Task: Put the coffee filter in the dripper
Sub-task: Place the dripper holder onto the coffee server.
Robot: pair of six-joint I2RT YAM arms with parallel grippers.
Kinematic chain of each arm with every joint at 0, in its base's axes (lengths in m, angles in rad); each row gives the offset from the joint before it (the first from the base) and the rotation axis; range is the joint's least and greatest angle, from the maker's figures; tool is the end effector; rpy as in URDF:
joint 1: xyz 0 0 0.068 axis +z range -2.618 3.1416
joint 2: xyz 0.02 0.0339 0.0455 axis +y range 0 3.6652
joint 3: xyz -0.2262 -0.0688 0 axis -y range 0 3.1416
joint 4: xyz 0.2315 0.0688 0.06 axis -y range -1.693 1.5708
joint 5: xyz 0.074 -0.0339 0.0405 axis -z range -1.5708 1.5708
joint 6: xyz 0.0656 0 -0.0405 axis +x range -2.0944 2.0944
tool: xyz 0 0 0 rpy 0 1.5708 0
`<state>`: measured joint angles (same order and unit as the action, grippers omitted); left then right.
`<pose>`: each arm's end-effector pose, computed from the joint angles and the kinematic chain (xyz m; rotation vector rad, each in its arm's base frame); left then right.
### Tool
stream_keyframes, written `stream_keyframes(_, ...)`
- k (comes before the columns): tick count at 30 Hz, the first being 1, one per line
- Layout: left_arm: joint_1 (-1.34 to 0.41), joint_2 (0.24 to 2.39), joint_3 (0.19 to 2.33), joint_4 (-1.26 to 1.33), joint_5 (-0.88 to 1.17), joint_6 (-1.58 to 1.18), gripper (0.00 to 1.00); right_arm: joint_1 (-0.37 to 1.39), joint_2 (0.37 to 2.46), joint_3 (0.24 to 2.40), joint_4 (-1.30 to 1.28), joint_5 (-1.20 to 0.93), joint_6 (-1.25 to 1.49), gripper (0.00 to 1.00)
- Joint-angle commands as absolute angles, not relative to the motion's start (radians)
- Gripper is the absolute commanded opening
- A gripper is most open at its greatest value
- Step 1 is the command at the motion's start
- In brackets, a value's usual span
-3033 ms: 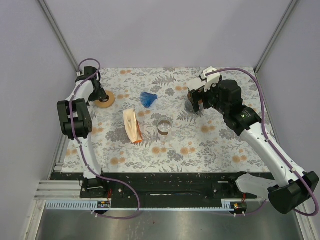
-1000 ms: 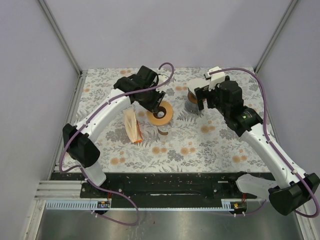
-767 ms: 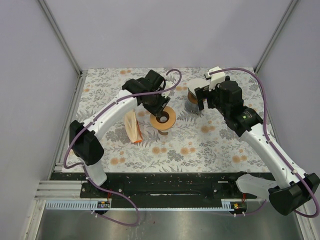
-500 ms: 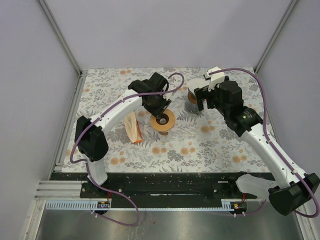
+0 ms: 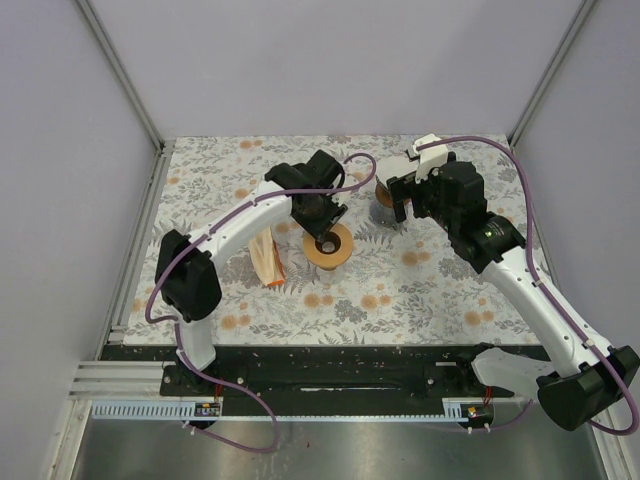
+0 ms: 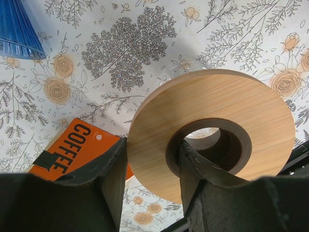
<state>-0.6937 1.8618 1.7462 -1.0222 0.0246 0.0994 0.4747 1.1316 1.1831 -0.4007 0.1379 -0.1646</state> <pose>0.2914 -0.2444 0.2364 1.0601 2.5127 -0.2077 0.2554 0.1211 0.3425 -0.5139 1.8471 0.0764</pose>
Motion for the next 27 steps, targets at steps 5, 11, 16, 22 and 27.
stream_keyframes(5,-0.696,1.859,1.782,-0.997,0.005,0.117,0.47,0.471,1.129,1.195,-0.365,0.121,-0.175,0.99)
stream_keyframes(11,-0.698,1.827,1.808,-0.997,0.011,0.121,0.71,0.471,1.127,1.192,-0.365,0.115,-0.176,0.99)
stream_keyframes(16,-0.696,1.809,1.845,-1.006,0.037,0.138,0.81,0.471,1.131,1.192,-0.365,0.11,-0.176,1.0)
stream_keyframes(22,-0.588,1.805,1.924,-0.95,0.094,0.005,0.83,0.471,1.129,1.19,-0.365,0.107,-0.175,0.99)
stream_keyframes(27,-0.424,1.836,1.908,-0.832,0.13,-0.248,0.83,0.471,1.121,1.187,-0.365,0.107,-0.175,0.99)
